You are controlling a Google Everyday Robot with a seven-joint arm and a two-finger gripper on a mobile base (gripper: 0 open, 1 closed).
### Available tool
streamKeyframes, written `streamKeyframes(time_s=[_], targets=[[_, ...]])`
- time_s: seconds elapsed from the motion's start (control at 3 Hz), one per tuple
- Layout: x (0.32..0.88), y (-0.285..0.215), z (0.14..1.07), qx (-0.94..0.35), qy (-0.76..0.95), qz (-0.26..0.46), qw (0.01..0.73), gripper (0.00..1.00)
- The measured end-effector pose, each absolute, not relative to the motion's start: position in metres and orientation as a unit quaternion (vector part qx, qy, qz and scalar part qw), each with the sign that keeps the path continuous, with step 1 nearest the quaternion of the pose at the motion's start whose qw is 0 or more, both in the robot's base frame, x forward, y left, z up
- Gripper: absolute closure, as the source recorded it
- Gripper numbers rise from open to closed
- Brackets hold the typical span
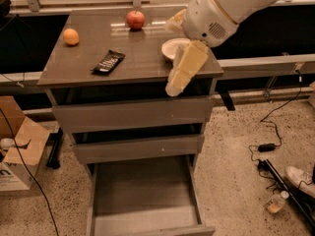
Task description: Place rxbar chocolate into bottom drawer
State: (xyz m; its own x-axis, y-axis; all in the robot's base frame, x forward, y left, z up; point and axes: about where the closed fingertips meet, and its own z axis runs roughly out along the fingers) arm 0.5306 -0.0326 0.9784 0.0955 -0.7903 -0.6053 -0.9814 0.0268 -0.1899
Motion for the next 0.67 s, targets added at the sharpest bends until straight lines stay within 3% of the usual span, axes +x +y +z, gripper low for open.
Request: streamKeyframes(time_s=[0.67], targets=[[0.548,-0.014,0.974,-0.671,0.644,0.176,0.323,0.0]])
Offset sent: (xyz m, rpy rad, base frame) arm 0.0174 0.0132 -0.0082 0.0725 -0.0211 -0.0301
